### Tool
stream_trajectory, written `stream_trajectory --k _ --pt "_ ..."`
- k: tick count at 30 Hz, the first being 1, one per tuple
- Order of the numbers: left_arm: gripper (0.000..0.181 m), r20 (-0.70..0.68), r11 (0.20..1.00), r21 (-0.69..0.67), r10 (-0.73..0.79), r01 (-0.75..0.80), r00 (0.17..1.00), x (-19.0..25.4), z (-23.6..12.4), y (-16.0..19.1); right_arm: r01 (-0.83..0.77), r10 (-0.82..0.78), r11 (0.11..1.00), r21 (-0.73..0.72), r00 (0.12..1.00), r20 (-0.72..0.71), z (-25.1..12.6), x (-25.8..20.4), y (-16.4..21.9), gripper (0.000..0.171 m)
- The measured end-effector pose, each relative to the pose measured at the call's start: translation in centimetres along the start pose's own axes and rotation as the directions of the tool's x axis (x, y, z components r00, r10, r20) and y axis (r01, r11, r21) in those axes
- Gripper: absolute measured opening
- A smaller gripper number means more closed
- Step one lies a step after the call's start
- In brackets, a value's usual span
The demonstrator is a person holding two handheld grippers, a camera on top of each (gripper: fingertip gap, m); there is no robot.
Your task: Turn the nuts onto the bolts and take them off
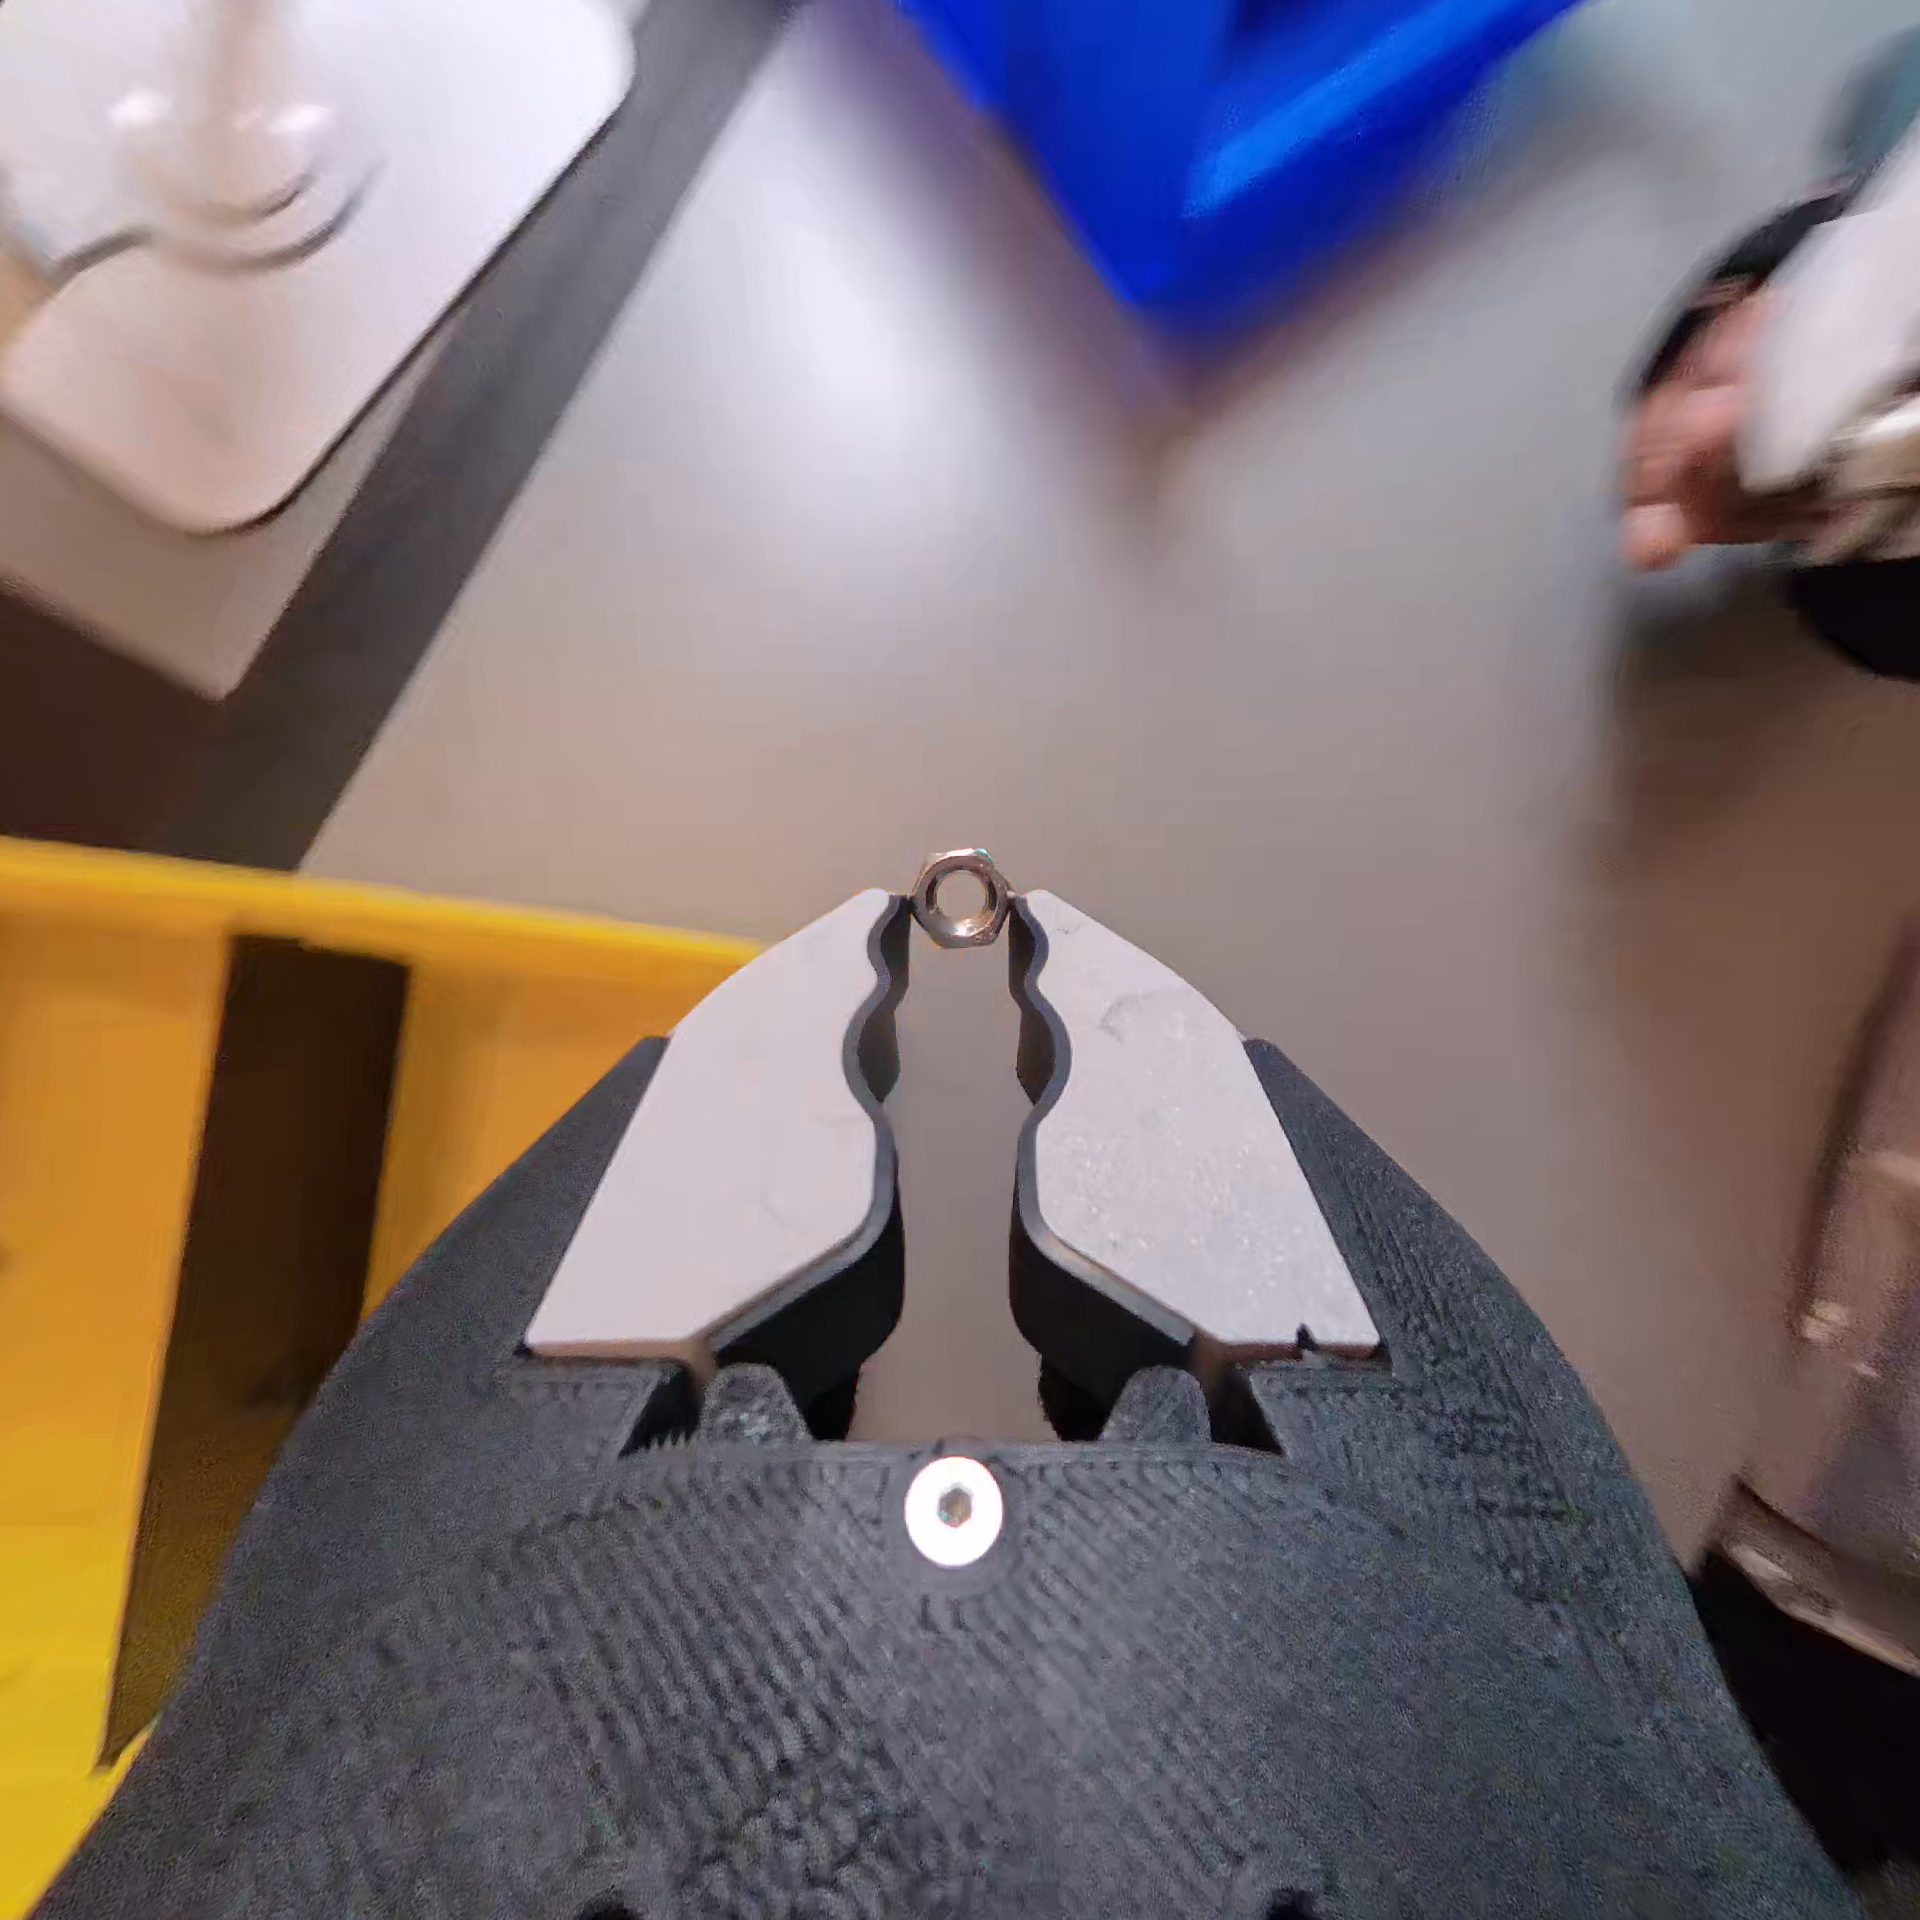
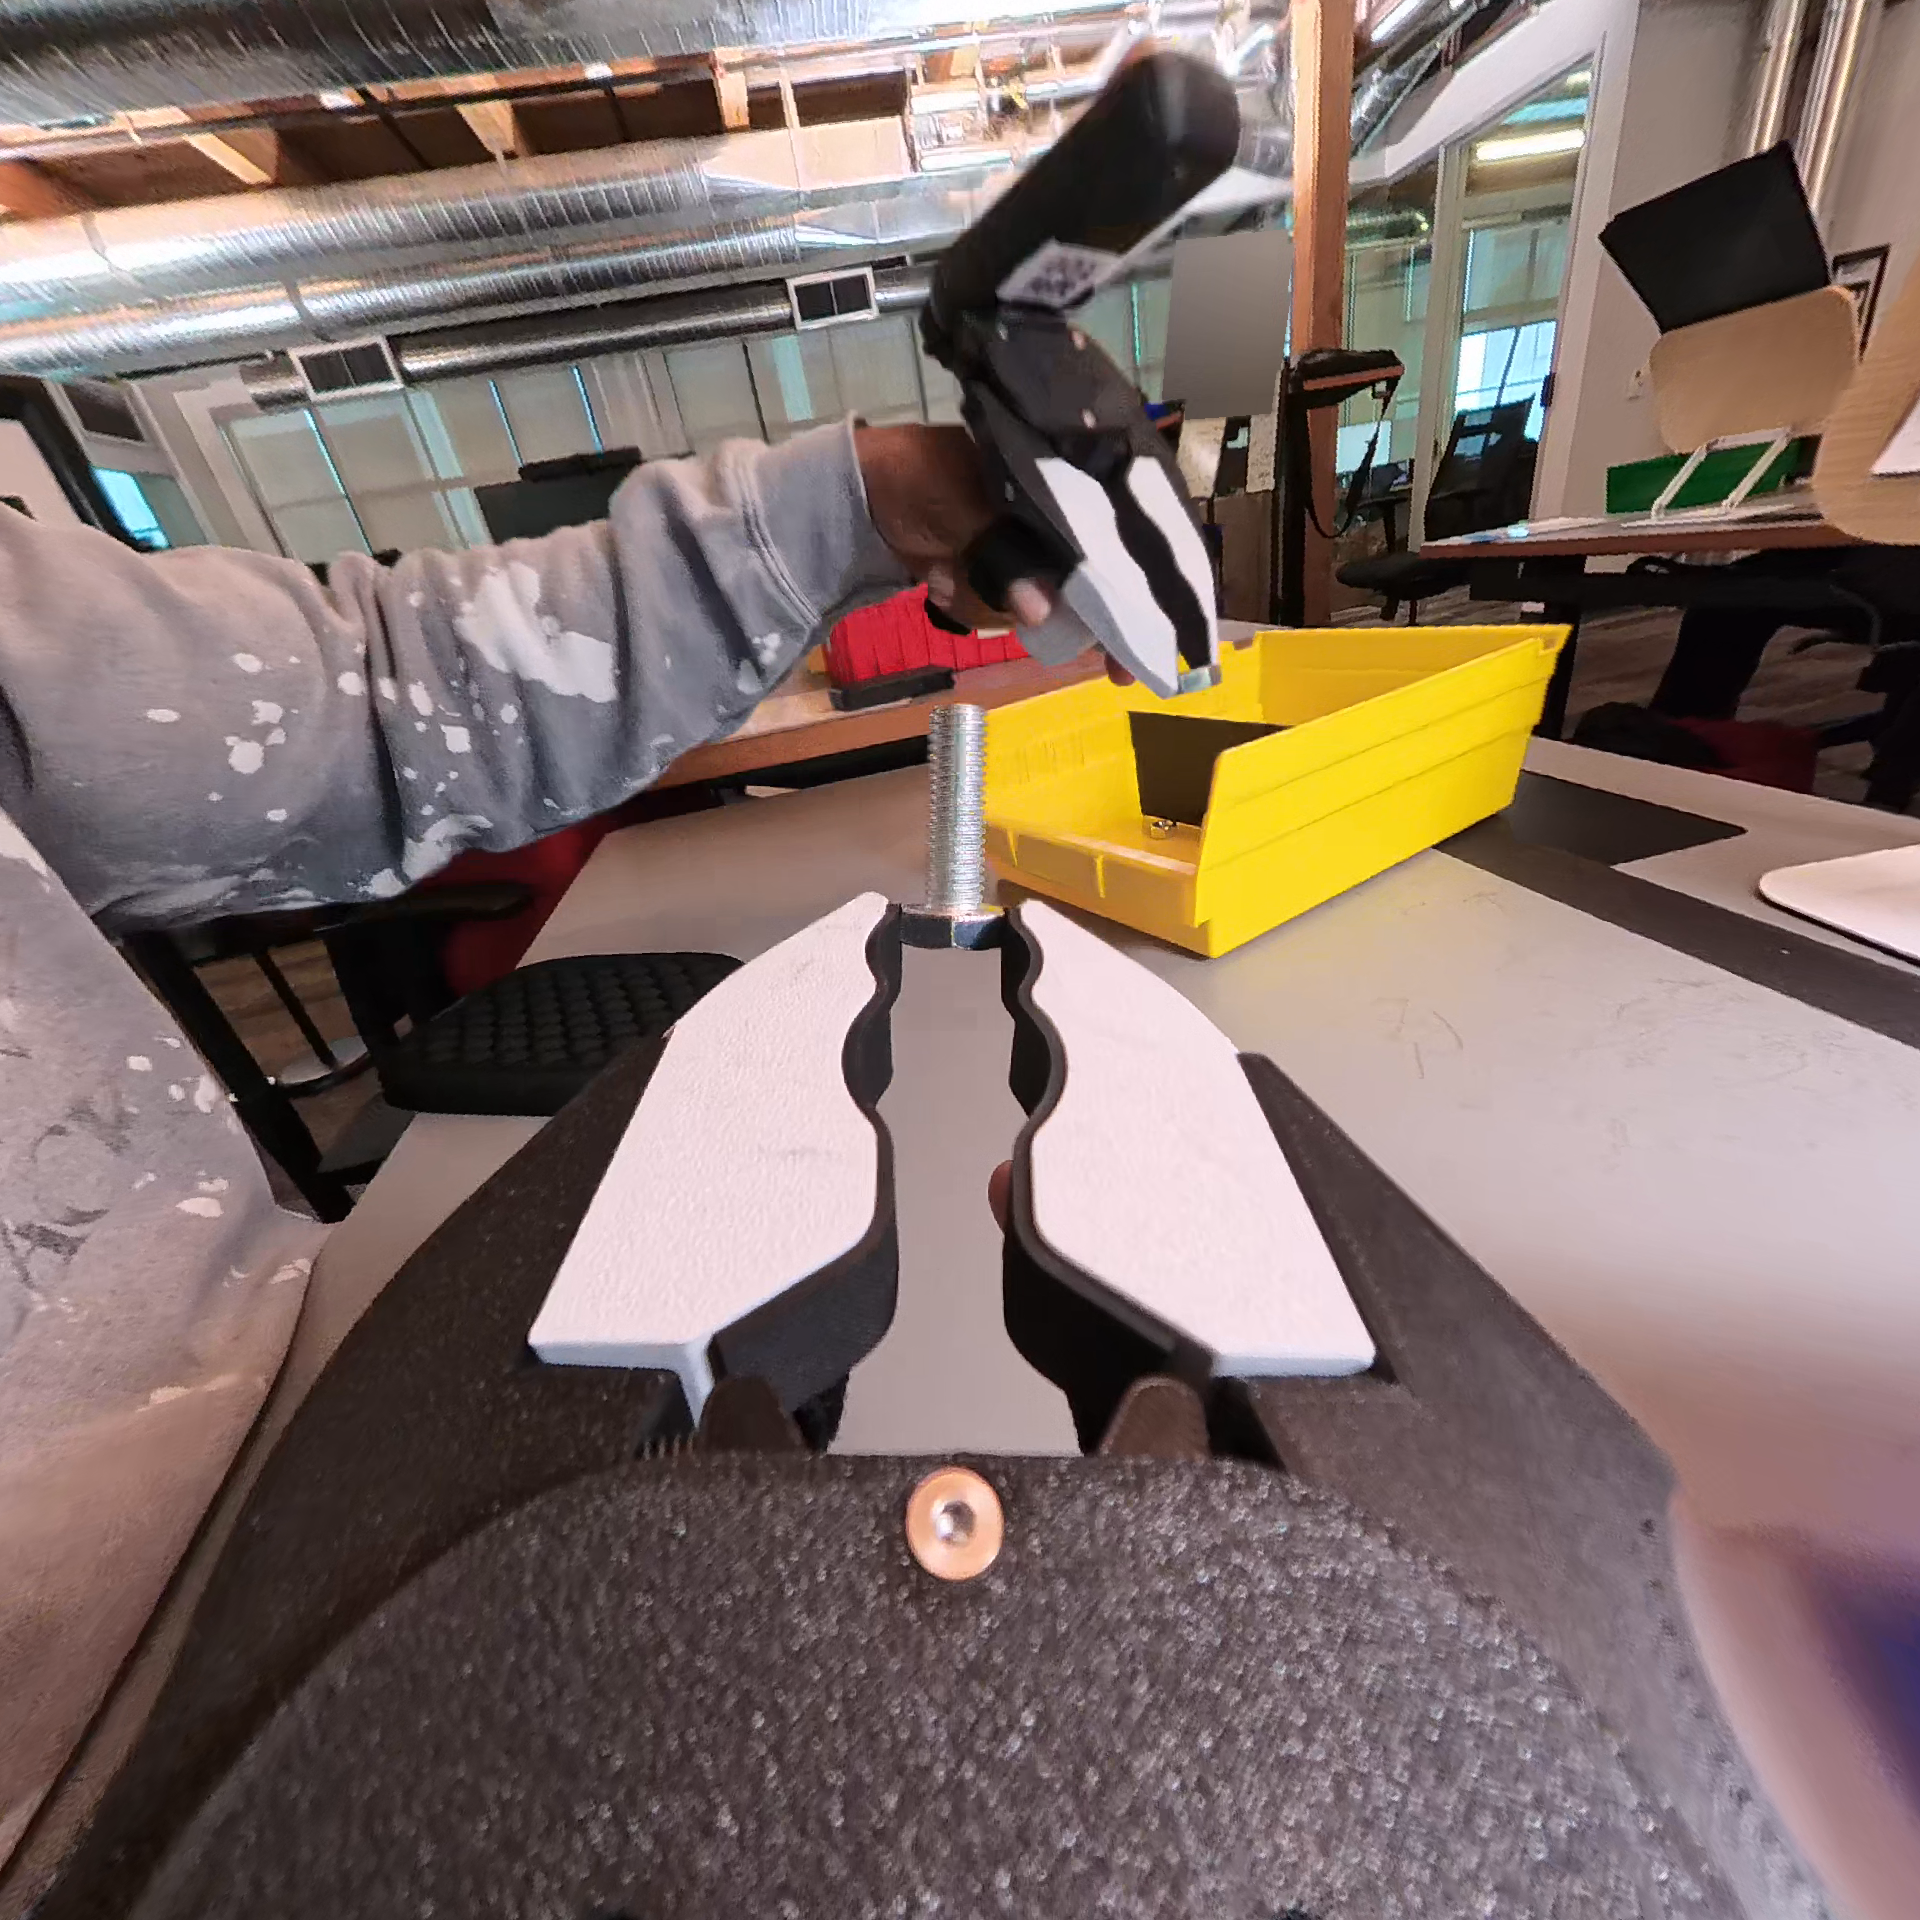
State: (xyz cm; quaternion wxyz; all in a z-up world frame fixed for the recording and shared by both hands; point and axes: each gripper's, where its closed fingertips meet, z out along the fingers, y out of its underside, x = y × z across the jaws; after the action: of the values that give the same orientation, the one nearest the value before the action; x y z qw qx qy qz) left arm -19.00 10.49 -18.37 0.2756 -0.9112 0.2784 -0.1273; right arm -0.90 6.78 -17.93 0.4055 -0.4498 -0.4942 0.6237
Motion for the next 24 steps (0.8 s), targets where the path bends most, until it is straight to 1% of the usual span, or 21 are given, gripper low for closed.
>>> stream_trajectory --k 2,5,9,12,15,24 --pt "0.019 -0.094 0.996 0.002 0.087 -0.087 0.992 4.8 0.3 -1.8 0.022 -0.022 1.000 0.017 1.000 0.014 0.2 -0.6 -0.1 0.018" --pt "0.019 -0.226 0.982 0.027 0.187 -0.186 0.956 11.2 1.1 -3.9 0.058 -0.059 0.998 0.025 0.998 0.020 0.7 -1.5 0.0 0.018" --pt "0.019 -0.345 0.962 0.074 0.272 -0.262 0.899 16.5 1.3 -6.1 0.086 -0.086 0.996 0.019 0.996 0.012 1.1 -2.1 0.2 0.018" --pt "0.019 -0.364 0.950 0.065 0.308 -0.306 0.879 18.0 1.3 -6.8 0.097 -0.097 0.995 0.026 0.995 0.005 1.0 -2.1 0.0 0.018" --pt "0.019 -0.388 0.947 0.068 0.315 -0.314 0.866 18.9 1.3 -7.2 0.098 -0.098 0.995 0.027 0.995 -0.005 0.8 -1.9 -0.3 0.018" --pt "0.019 -0.365 0.942 0.045 0.326 -0.334 0.872 18.8 1.1 -7.8 0.103 -0.102 0.989 0.102 0.995 -0.012 0.3 -2.0 -1.5 0.018"
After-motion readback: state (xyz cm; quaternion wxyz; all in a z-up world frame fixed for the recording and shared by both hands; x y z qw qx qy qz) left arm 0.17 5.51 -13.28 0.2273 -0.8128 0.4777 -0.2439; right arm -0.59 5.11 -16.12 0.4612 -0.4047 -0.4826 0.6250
